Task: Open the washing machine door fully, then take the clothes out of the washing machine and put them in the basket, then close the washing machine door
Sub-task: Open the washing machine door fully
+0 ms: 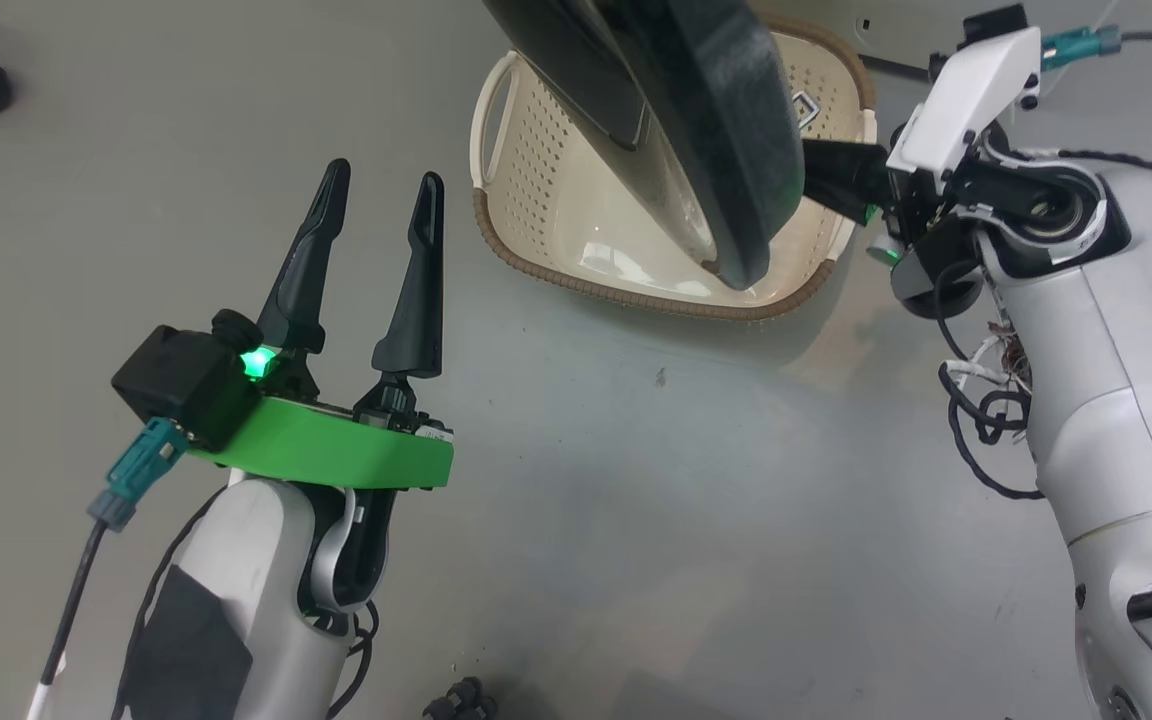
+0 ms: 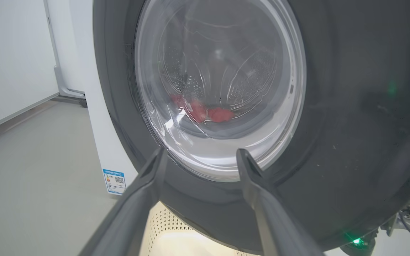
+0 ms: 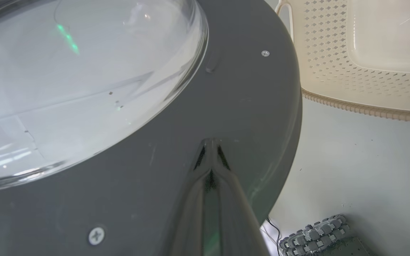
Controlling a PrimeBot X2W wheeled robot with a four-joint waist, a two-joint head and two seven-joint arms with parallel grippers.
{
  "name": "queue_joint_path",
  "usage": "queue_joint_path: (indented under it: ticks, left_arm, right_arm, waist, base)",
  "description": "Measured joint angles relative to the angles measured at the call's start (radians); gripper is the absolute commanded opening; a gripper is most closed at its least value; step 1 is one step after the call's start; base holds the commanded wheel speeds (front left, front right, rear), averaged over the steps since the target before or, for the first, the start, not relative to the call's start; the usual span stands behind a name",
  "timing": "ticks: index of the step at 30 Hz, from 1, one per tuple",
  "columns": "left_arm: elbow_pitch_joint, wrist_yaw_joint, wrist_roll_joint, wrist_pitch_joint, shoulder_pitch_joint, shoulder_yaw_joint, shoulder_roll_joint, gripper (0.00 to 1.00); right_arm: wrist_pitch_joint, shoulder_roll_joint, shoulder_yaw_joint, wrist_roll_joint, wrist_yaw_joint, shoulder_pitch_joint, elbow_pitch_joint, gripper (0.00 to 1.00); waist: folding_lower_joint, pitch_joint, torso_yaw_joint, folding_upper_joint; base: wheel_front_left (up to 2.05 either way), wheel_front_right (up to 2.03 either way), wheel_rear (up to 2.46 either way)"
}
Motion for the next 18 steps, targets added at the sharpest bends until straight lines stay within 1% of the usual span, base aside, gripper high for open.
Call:
queue_joint_path:
  ticks: [4, 7, 8, 13, 18]
  left_arm:
    - [0.012, 0.001, -0.005, 0.0, 0.002, 0.001, 0.0, 1.0]
    - [0.019, 0.001, -0.017, 0.0, 0.012, 0.001, 0.0, 1.0]
    - [0.02, 0.001, -0.017, 0.0, 0.017, 0.002, 0.0, 1.0]
    - [0.031, 0.001, -0.023, 0.0, 0.033, -0.005, 0.0, 1.0]
    - [0.055, 0.001, -0.026, 0.0, 0.053, -0.007, 0.0, 1.0]
  right_arm:
    - [-0.006, 0.002, 0.017, 0.018, 0.002, 0.043, 0.0, 0.0]
    - [-0.03, 0.002, 0.028, 0.028, 0.004, 0.062, 0.0, 0.0]
    - [-0.042, 0.002, 0.032, 0.029, 0.01, 0.067, -0.002, 0.0]
    - [-0.085, -0.007, 0.082, 0.12, 0.01, 0.1, -0.026, 0.0]
    - [-0.122, -0.006, 0.146, 0.16, 0.011, 0.128, -0.045, 0.0]
  waist:
    - [0.0, -0.022, 0.012, 0.0]
    - [0.0, -0.037, 0.025, 0.0]
    - [0.0, -0.042, 0.029, 0.0]
    - [0.0, -0.065, 0.056, 0.0]
    - [0.0, -0.092, 0.084, 0.0]
  base:
    - [0.0, 0.0, 0.0]
    - [0.0, 0.0, 0.0]
    - [0.0, 0.0, 0.0]
    - [0.0, 0.0, 0.0]
    - [0.0, 0.0, 0.0]
